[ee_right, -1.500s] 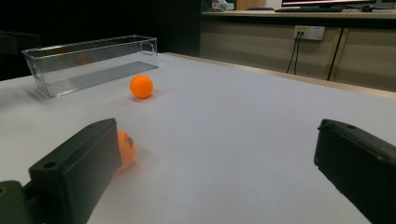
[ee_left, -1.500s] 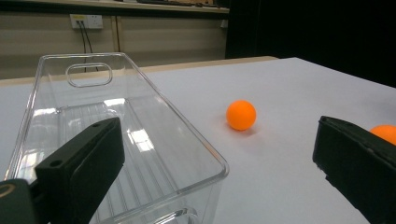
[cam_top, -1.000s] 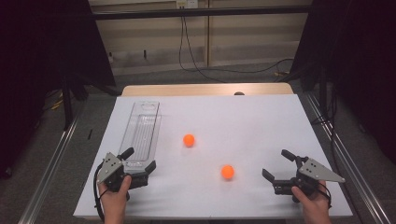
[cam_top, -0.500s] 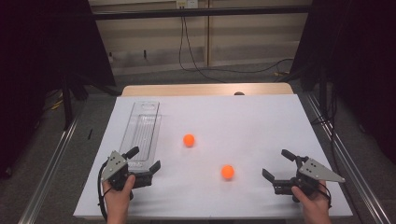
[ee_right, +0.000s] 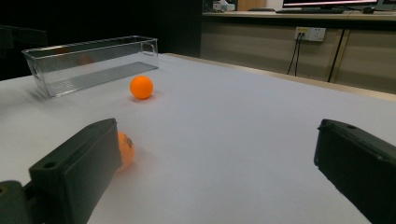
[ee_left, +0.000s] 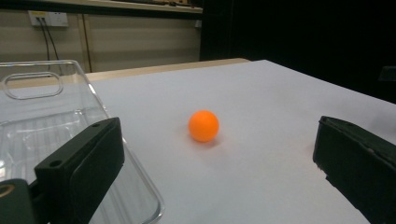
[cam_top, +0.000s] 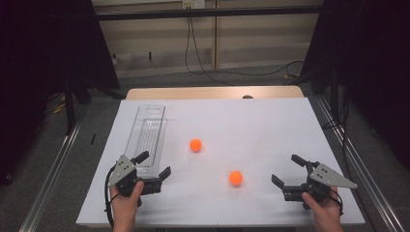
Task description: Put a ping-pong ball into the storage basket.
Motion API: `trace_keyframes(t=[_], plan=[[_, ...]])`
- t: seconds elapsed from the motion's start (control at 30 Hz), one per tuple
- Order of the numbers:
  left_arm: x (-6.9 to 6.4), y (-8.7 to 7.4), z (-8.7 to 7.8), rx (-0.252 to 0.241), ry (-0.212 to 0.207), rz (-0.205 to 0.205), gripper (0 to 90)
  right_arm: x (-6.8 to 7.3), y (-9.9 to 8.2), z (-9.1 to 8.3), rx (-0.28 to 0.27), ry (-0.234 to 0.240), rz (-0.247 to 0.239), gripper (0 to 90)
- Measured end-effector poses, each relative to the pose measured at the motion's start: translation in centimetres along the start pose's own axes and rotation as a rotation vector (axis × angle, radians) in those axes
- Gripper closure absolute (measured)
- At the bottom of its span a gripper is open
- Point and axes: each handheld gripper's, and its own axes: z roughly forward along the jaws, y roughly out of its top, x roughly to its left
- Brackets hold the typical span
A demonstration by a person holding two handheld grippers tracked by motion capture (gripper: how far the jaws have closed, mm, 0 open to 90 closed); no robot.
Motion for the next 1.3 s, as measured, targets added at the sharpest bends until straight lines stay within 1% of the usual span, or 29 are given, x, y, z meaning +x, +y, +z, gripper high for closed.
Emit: trace_keyframes(t=[0.17,0.2,0.43,0.67,0.83,0.9,0.93,1.03,1.07,1.13,1.27,1.3], plan=[[-0.5,0.2,0.4,0.003,-0.021,-0.011,2.1,0.0,0.0,0.0,0.002,0.003,-0.004,0.3],[-0.6,0.2,0.4,0.006,-0.027,-0.005,2.1,0.0,0.0,-0.1,0.001,0.004,-0.002,0.3],[-1.1,0.3,1.0,0.006,-0.048,-0.007,2.1,0.0,0.0,0.0,0.001,0.011,-0.008,0.6],[-1.2,0.4,1.2,0.009,-0.051,-0.01,2.1,0.0,0.1,0.0,0.001,0.011,-0.008,0.7],[-1.5,0.5,1.6,0.014,-0.065,-0.007,2.1,0.0,0.1,0.0,0.002,0.013,-0.01,0.8],[-1.6,0.5,1.6,0.015,-0.067,-0.01,2.1,0.0,0.1,0.0,0.002,0.013,-0.01,0.8],[-1.7,0.6,1.8,0.015,-0.074,-0.021,2.1,0.0,0.1,0.0,0.0,0.013,-0.009,0.8],[-1.7,0.6,1.9,0.022,-0.079,-0.018,2.1,0.0,0.1,0.0,0.0,0.012,-0.009,0.8],[-1.8,0.6,2.1,0.023,-0.084,-0.027,2.1,0.0,0.1,0.0,0.001,0.013,-0.009,0.8],[-2.0,0.7,2.2,0.023,-0.087,-0.022,2.1,0.0,0.1,0.0,0.0,0.013,-0.009,0.8],[-2.1,0.7,2.4,0.022,-0.089,-0.024,2.1,0.0,0.1,0.0,0.001,0.012,-0.009,0.8],[-2.2,0.7,2.5,0.029,-0.094,-0.019,2.1,0.0,0.1,-0.1,0.0,0.013,-0.01,0.8]])
